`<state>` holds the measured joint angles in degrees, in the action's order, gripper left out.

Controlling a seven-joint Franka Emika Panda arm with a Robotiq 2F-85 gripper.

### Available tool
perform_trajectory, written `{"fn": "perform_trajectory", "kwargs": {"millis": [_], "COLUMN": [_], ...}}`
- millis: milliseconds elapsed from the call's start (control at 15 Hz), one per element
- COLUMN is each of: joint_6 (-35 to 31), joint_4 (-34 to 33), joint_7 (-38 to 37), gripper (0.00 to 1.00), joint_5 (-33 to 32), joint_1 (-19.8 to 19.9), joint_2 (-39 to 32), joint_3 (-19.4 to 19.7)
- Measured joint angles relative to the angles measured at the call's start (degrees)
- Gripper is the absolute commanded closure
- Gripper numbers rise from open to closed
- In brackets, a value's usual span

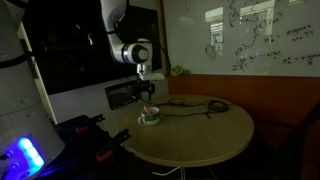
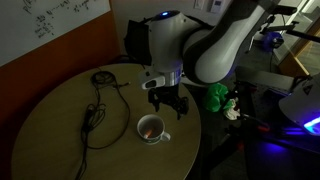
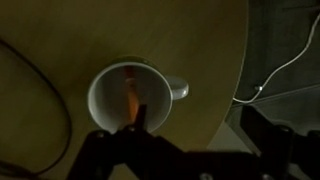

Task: Pick the marker from the cup and put it on the table

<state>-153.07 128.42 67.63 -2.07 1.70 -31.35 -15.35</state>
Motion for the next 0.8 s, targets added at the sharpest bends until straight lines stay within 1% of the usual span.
{"fn": "perform_trajectory", "kwargs": {"millis": [200, 333, 400, 467, 533, 667, 800], "joint_6": [-2.9, -3.8, -3.8, -3.8, -3.8, -3.8, -3.6], "joint_4": [-2.9, -5.5, -7.0, -8.5, -9.9, -12.5, -14.7], "joint_7": [5.2, 6.9, 7.6, 7.7, 7.7, 7.7, 7.7], "gripper": [0.01, 0.16, 0.27, 0.33, 0.37, 0.4, 0.34], "joint_5": [-0.1, -0.4, -0.6, -1.1, -1.5, -2.1, -2.3], "joint_1": [2.5, 3.3, 3.6, 3.7, 3.7, 3.7, 3.7], "joint_2": [-5.4, -9.0, -10.8, -12.6, -14.1, -16.9, -19.0], "joint_3": [-1.6, -2.2, -2.5, -2.8, -3.0, -3.3, -3.3]}}
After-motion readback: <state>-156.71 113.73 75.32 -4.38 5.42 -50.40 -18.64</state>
